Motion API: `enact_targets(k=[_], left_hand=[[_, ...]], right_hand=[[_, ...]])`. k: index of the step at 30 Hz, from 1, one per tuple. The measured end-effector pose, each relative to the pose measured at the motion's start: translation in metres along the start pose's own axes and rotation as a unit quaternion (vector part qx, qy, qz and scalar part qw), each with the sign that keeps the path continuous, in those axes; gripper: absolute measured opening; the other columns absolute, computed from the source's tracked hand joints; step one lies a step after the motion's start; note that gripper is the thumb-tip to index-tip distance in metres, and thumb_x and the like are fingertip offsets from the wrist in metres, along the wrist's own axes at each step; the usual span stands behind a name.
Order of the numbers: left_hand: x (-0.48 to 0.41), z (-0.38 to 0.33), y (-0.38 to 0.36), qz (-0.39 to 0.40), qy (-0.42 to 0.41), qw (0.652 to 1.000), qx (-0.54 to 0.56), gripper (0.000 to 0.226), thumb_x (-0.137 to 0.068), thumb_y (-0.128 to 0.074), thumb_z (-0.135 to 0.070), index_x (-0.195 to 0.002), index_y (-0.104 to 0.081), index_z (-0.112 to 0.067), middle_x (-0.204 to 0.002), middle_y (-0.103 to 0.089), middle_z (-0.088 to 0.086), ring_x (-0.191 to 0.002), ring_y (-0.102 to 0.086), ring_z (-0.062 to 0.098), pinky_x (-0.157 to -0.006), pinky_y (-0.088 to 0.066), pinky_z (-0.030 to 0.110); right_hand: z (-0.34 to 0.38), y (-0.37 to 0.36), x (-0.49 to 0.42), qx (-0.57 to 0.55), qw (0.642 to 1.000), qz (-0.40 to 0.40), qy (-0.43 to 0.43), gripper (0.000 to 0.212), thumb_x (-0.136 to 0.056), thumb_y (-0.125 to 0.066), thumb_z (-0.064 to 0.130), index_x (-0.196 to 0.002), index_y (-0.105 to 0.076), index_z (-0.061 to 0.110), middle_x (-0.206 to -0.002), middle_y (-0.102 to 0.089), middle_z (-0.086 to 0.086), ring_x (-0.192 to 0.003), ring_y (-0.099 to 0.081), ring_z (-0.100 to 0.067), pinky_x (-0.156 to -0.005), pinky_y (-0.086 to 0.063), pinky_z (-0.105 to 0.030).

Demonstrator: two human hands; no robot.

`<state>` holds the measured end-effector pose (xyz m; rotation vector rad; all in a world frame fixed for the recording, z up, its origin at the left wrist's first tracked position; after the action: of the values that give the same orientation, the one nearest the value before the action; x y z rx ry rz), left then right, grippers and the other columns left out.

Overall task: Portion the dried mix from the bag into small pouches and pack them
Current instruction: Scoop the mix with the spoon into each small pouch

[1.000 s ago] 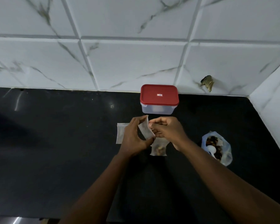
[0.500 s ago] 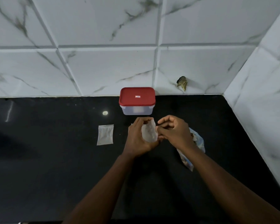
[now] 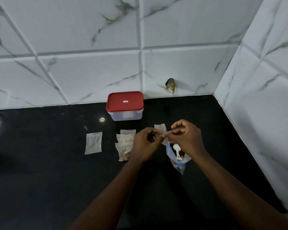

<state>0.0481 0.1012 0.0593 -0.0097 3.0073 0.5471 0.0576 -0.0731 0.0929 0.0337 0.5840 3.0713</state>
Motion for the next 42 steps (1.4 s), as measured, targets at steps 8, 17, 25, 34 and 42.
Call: enact_targets(k=[8, 17, 25, 34, 42], left_hand=[[-0.007, 0.007, -0.020, 0.063, 0.080, 0.990, 0.093, 0.008, -0.096, -0.070, -0.021, -0.098, -0.078, -0.020, -0.090, -0.079, -0.004, -0.086, -0.075, 0.010, -0.080, -0.060, 0.026], [-0.020, 0.005, -0.013, 0.001, 0.094, 0.989, -0.112, 0.010, -0.090, -0.076, -0.022, -0.083, -0.070, -0.022, -0.078, -0.072, -0.006, -0.072, -0.069, 0.005, -0.070, -0.058, 0.023], [-0.035, -0.011, -0.005, -0.020, -0.011, 0.984, -0.179, 0.024, -0.083, -0.080, -0.028, -0.102, -0.066, -0.026, -0.099, -0.065, -0.009, -0.083, -0.063, 0.003, -0.073, -0.055, 0.020], [-0.024, -0.010, -0.023, 0.095, -0.139, 0.982, -0.087, 0.077, -0.073, -0.093, -0.037, -0.139, -0.058, -0.017, -0.137, -0.061, -0.007, -0.125, -0.057, 0.001, -0.105, -0.047, 0.018], [-0.022, 0.009, -0.024, 0.073, -0.087, 0.992, -0.052, 0.060, -0.073, -0.092, -0.038, -0.125, -0.065, -0.023, -0.121, -0.068, -0.012, -0.115, -0.064, 0.001, -0.097, -0.053, 0.021]], right_hand=[[-0.004, 0.007, -0.007, 0.027, 0.999, 0.010, 0.026, 0.025, -0.080, -0.084, 0.009, -0.095, -0.064, 0.015, -0.081, -0.075, 0.002, -0.072, -0.073, -0.002, -0.066, -0.059, -0.018], [-0.008, 0.017, -0.013, 0.125, 0.990, -0.021, 0.054, 0.034, -0.075, -0.082, 0.007, -0.086, -0.053, 0.019, -0.066, -0.066, 0.002, -0.061, -0.065, -0.004, -0.059, -0.052, -0.016], [-0.010, 0.019, -0.024, 0.166, 0.985, -0.022, 0.046, 0.033, -0.075, -0.084, 0.017, -0.092, -0.056, 0.023, -0.068, -0.067, 0.005, -0.063, -0.066, -0.003, -0.063, -0.058, -0.026], [-0.028, 0.015, -0.025, -0.064, 0.990, 0.046, -0.121, 0.023, -0.083, -0.076, 0.004, -0.102, -0.064, 0.007, -0.093, -0.071, -0.017, -0.072, -0.073, -0.020, -0.057, -0.059, -0.026], [-0.058, 0.023, -0.024, -0.040, 0.985, 0.073, -0.150, 0.018, -0.086, -0.079, 0.025, -0.100, -0.071, 0.017, -0.089, -0.076, -0.004, -0.079, -0.075, -0.012, -0.065, -0.060, -0.023]])
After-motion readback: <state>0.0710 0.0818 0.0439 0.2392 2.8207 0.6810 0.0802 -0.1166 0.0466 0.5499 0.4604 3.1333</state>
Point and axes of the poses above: each hand's wrist, its own x-axis away from the middle knuckle, its own y-axis out of the back of the hand, z = x × y, the point moved 7 cm from there along -x, towards the middle knuckle
